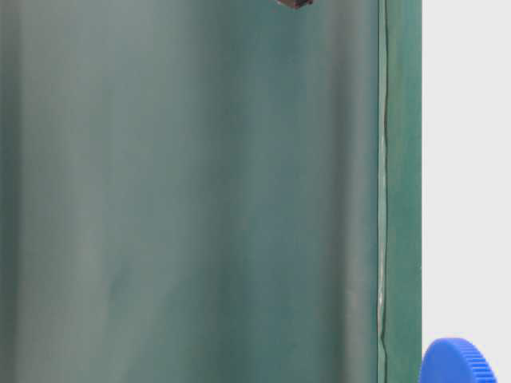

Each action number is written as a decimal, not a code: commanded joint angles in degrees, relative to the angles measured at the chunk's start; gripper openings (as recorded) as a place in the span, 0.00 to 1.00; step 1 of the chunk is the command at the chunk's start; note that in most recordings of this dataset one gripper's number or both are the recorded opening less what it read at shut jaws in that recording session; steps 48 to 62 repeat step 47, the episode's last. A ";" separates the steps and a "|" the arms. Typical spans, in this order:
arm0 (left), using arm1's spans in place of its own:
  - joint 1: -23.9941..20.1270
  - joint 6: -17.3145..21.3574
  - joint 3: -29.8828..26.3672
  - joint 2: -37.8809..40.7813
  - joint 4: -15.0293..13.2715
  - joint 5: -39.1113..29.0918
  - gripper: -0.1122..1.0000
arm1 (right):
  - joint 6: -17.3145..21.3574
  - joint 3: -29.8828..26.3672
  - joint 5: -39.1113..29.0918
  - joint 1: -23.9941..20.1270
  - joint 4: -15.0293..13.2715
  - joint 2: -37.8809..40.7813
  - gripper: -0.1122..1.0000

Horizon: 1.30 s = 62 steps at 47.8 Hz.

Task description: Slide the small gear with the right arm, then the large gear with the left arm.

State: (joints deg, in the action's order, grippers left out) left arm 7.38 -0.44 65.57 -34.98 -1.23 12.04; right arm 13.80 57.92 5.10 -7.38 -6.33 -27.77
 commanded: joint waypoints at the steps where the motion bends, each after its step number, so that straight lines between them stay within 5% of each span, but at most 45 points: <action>1: 0.18 0.09 -1.41 -0.09 0.09 0.53 0.10 | -0.09 -1.32 0.70 -0.18 -0.18 -0.26 0.57; 62: 0.18 -0.18 -1.41 -0.09 -0.09 0.53 0.10 | 0.00 -1.32 0.35 -0.18 -0.18 0.70 0.57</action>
